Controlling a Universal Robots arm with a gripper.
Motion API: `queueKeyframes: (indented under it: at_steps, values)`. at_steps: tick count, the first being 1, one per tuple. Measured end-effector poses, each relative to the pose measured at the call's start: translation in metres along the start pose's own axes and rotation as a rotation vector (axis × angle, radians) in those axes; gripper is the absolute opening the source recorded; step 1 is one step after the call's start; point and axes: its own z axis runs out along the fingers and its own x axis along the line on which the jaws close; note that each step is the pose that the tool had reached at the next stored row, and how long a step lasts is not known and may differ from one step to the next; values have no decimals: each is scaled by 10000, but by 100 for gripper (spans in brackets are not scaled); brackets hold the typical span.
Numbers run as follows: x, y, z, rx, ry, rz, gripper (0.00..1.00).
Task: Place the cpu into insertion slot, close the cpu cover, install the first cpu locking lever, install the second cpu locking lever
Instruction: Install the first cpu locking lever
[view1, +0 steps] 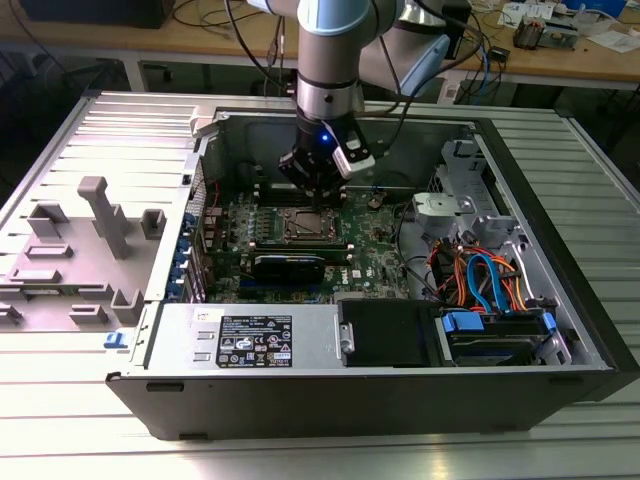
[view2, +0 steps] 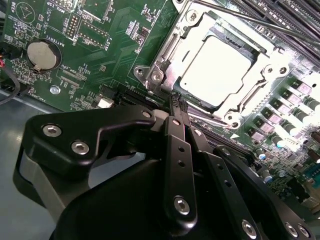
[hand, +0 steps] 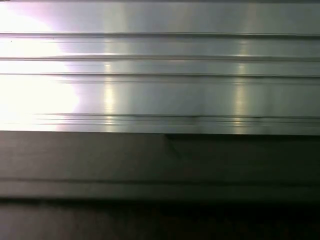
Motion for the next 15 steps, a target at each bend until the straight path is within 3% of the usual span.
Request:
queueKeyframes:
  at_steps: [15]
  values:
    - [-13,2,-1,0,-2,0,11]
